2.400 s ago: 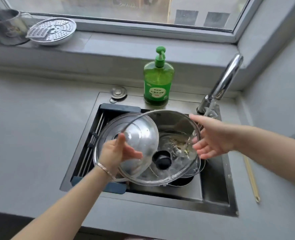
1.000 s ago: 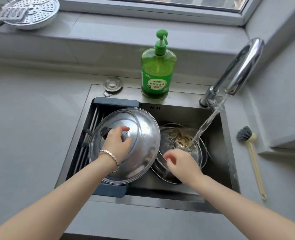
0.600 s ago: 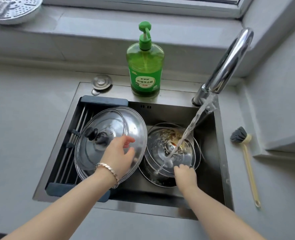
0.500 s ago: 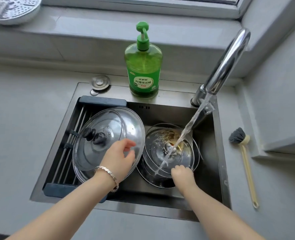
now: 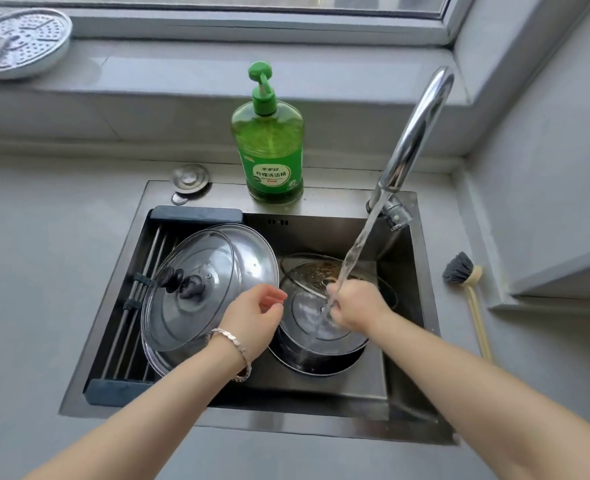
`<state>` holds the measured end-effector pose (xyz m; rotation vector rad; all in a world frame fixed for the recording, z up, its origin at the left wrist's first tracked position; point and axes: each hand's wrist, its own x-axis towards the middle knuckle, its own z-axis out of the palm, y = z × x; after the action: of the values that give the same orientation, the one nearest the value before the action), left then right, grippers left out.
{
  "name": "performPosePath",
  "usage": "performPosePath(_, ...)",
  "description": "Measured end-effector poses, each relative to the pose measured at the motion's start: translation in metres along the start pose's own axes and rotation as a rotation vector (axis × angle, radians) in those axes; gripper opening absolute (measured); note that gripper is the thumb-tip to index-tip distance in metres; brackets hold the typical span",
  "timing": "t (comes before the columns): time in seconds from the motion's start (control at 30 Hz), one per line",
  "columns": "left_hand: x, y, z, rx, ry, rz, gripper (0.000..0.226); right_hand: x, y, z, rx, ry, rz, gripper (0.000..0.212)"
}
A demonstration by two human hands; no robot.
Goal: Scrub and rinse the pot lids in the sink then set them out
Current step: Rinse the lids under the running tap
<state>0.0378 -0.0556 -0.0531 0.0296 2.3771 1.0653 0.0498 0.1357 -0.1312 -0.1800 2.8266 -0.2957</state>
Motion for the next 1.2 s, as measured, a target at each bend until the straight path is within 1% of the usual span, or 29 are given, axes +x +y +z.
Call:
performPosePath(0.03, 0.002, 0.003, 0.001, -0.057, -0.016, -0.048, 0.015, 0.003, 0.001, -0.014, 0.051, 0.061, 0.0, 0.013)
performPosePath(0.07, 0.006, 0.008, 0.002, -0.153, -0.045, -0.111, 0.015, 0.005, 0.001, -0.028, 0.091, 0.069, 0.016, 0.008)
performPosePath(0.17, 0.011, 0.035, 0.003, -0.558, -0.191, -0.348, 0.012, 0.003, 0.007, -0.059, 0.284, 0.112, 0.134, 0.012)
performPosePath(0.2, 0.012, 0.044, 0.003, -0.649, -0.222, -0.417, 0.019, -0.001, 0.007, -0.066, 0.367, 0.131, 0.17, 0.014)
performPosePath(0.27, 0.015, 0.058, 0.003, -0.781, -0.262, -0.51, 0.047, -0.012, 0.003, -0.083, 0.523, 0.151, 0.21, 0.019)
performPosePath(0.33, 0.015, 0.072, 0.0, -0.924, -0.311, -0.549, 0.068, -0.028, -0.007, -0.097, 0.607, 0.17, 0.184, 0.017)
performPosePath(0.37, 0.015, 0.078, -0.003, -0.976, -0.336, -0.558, 0.072, -0.037, -0.013, -0.103, 0.626, 0.192, 0.149, 0.014)
performPosePath(0.4, 0.014, 0.084, -0.005, -0.98, -0.364, -0.568, 0.072, -0.045, -0.019, -0.108, 0.628, 0.208, 0.112, 0.013)
performPosePath(0.43, 0.013, 0.089, -0.007, -0.932, -0.388, -0.577, 0.068, -0.053, -0.026, -0.111, 0.604, 0.218, 0.068, 0.016)
performPosePath(0.5, 0.011, 0.094, -0.006, -0.793, -0.404, -0.6, 0.054, -0.066, -0.041, -0.111, 0.504, 0.23, -0.02, 0.023)
performPosePath(0.57, 0.006, 0.095, -0.005, -0.676, -0.377, -0.633, 0.041, -0.076, -0.052, -0.103, 0.447, 0.228, -0.082, 0.028)
performPosePath(0.63, 0.002, 0.087, -0.003, -0.614, -0.297, -0.581, 0.021, -0.084, -0.059, -0.089, 0.492, 0.216, -0.132, 0.022)
performPosePath(0.67, -0.001, 0.082, -0.003, -0.623, -0.261, -0.539, 0.024, -0.087, -0.06, -0.08, 0.555, 0.207, -0.142, 0.017)
performPosePath(0.7, -0.003, 0.076, -0.005, -0.643, -0.247, -0.49, 0.032, -0.088, -0.06, -0.072, 0.642, 0.2, -0.131, 0.015)
performPosePath(0.73, -0.003, 0.069, -0.007, -0.672, -0.254, -0.433, 0.042, -0.087, -0.058, -0.064, 0.73, 0.201, -0.087, 0.02)
performPosePath(0.77, -0.005, 0.062, -0.01, -0.703, -0.275, -0.382, 0.05, -0.084, -0.053, -0.055, 0.777, 0.207, -0.011, 0.03)
performPosePath(0.8, -0.007, 0.056, -0.014, -0.75, -0.292, -0.343, 0.055, -0.079, -0.045, -0.046, 0.756, 0.195, 0.095, 0.039)
performPosePath(0.9, -0.015, 0.052, -0.025, -0.909, -0.35, -0.251, 0.064, -0.06, -0.022, -0.031, 0.529, 0.079, 0.437, 0.068)
performPosePath(0.97, -0.02, 0.053, -0.026, -0.92, -0.391, -0.191, 0.072, -0.041, -0.017, -0.035, 0.465, 0.069, 0.568, 0.075)
performPosePath(1.0, -0.022, 0.053, -0.025, -0.904, -0.401, -0.169, 0.076, -0.03, -0.02, -0.041, 0.472, 0.1, 0.58, 0.076)
performPosePath(1.03, -0.024, 0.053, -0.023, -0.895, -0.411, -0.153, 0.079, -0.02, -0.027, -0.048, 0.491, 0.145, 0.541, 0.076)
performPosePath(1.1, -0.024, 0.053, -0.02, -0.919, -0.423, -0.136, 0.08, -0.009, -0.045, -0.057, 0.49, 0.215, 0.342, 0.075)
performPosePath(1.2, -0.023, 0.048, -0.027, -0.989, -0.391, -0.133, 0.081, -0.026, -0.062, -0.06, 0.48, 0.193, 0.014, 0.078)
